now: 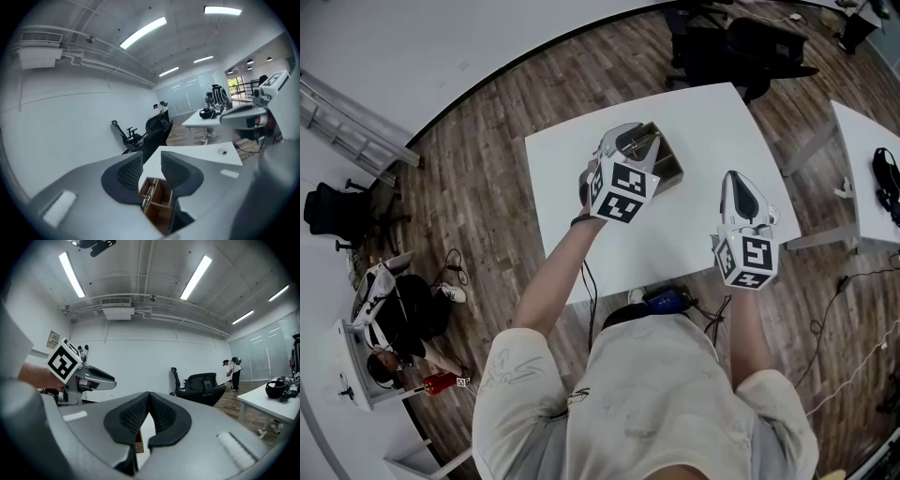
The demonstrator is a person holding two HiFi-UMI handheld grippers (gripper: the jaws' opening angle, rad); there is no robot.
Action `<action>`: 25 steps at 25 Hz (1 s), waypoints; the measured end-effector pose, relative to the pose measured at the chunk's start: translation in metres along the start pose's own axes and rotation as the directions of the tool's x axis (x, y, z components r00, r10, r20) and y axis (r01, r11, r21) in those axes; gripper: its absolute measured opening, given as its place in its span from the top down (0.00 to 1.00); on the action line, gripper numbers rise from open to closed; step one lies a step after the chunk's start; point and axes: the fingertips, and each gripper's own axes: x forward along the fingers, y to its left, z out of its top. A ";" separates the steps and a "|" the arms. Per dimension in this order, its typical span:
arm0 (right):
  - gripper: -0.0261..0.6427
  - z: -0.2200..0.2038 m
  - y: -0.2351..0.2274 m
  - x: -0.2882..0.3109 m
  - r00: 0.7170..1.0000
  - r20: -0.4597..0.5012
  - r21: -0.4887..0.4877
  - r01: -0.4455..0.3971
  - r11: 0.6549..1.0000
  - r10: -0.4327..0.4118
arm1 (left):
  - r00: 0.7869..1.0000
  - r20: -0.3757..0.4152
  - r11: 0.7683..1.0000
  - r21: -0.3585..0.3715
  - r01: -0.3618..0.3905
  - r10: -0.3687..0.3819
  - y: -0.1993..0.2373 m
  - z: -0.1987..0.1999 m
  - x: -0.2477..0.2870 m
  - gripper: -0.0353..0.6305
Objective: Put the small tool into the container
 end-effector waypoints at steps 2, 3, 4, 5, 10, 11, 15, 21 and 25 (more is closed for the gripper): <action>0.95 0.000 0.000 0.001 1.000 0.000 -0.002 -0.002 1.000 0.002 | 0.999 0.045 0.999 -0.038 -0.007 0.008 0.004 0.011 -0.008 0.74; 0.95 0.000 0.001 0.001 1.000 0.001 -0.003 -0.003 1.000 0.003 | 0.998 0.064 0.998 -0.058 -0.006 0.009 0.005 0.015 -0.010 0.73; 0.95 0.000 0.001 0.001 1.000 0.001 -0.003 -0.003 1.000 0.003 | 0.997 0.083 0.997 -0.082 0.001 0.006 0.006 0.019 -0.013 0.73; 0.95 0.000 0.001 0.001 1.000 0.001 -0.003 -0.003 1.000 0.003 | 0.995 0.103 0.994 -0.109 0.012 -0.001 0.006 0.022 -0.015 0.73; 0.95 0.000 0.001 0.002 1.000 0.001 -0.002 -0.005 1.000 0.005 | 0.981 0.196 0.976 -0.214 0.040 0.002 0.012 0.042 -0.031 0.73; 0.95 0.000 0.001 0.002 1.000 0.001 -0.003 -0.006 1.000 0.006 | 0.977 0.215 0.975 -0.221 0.037 0.012 0.014 0.046 -0.035 0.73; 0.95 0.000 0.001 0.003 1.000 0.004 -0.005 -0.006 1.000 0.006 | 0.952 0.304 0.966 -0.254 0.044 0.037 0.019 0.061 -0.051 0.74; 0.95 0.003 0.001 0.003 1.000 0.011 -0.005 -0.008 1.000 0.008 | 0.892 0.447 0.961 -0.269 0.065 0.065 0.022 0.083 -0.078 0.74; 0.95 0.005 0.001 0.003 1.000 0.017 -0.008 -0.009 1.000 0.010 | 0.855 0.511 0.964 -0.261 0.055 0.089 0.024 0.092 -0.094 0.75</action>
